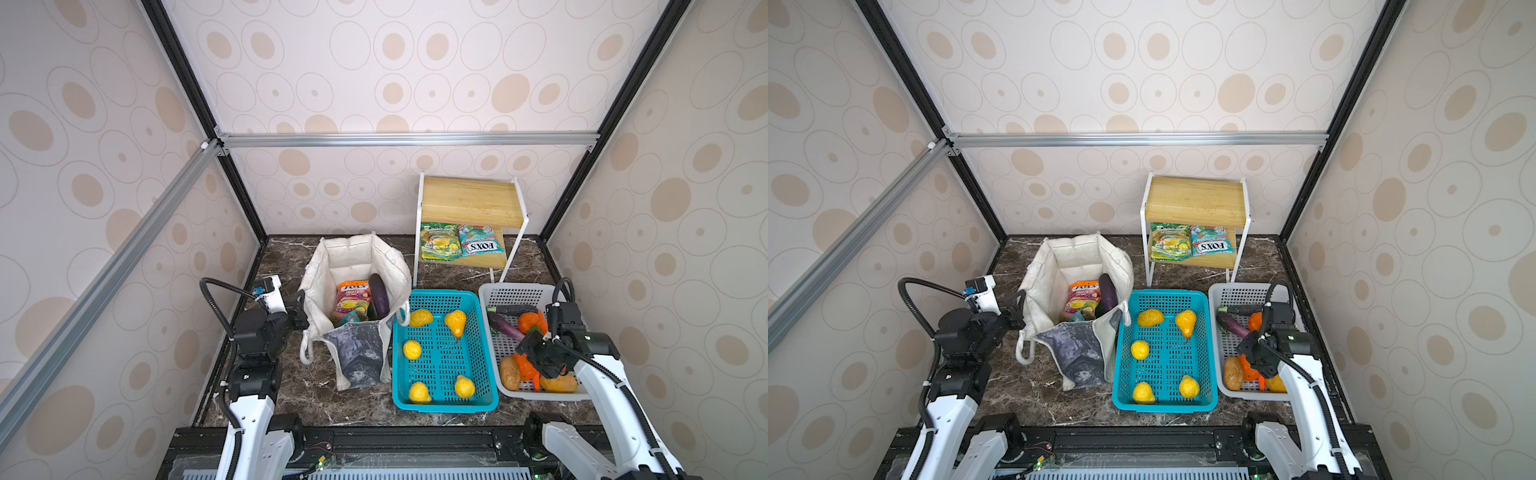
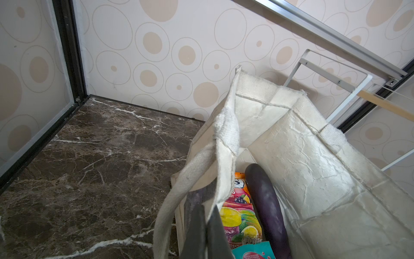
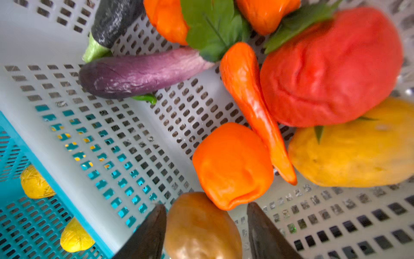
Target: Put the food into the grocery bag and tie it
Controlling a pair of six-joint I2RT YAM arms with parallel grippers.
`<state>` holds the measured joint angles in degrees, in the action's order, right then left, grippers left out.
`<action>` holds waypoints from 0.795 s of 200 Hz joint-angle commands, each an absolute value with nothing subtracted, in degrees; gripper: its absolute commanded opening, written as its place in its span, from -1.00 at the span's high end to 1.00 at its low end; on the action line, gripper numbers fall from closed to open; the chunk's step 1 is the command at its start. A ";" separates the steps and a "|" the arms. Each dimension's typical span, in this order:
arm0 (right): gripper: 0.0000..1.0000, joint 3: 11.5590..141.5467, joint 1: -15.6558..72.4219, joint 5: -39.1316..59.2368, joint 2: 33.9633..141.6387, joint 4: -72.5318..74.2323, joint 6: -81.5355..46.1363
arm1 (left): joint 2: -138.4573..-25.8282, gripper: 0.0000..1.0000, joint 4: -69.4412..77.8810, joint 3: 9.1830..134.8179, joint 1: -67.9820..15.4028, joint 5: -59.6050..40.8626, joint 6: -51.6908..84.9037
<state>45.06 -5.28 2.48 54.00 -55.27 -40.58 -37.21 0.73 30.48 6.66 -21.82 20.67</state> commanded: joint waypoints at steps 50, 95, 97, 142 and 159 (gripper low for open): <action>-0.82 44.49 -5.53 7.95 51.59 -60.32 -35.31 | -36.25 1.00 1.17 31.19 6.91 -22.36 20.24; -0.81 41.00 -5.55 11.27 49.05 -58.31 -38.25 | -36.48 1.00 1.32 31.20 6.91 -22.66 20.30; -0.81 40.92 -5.54 11.50 49.33 -58.22 -38.41 | -36.50 1.00 1.32 31.16 6.94 -22.63 20.30; -0.75 39.35 -5.54 18.16 56.08 -54.80 -39.83 | -36.48 1.00 1.06 31.20 6.94 -22.30 20.13; -0.75 38.35 -5.54 17.52 57.23 -53.62 -39.95 | -36.50 1.00 1.05 31.13 6.91 -22.16 20.13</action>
<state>39.72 -5.28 15.94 56.16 -54.94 -38.74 -37.17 0.71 30.46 6.66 -21.82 20.64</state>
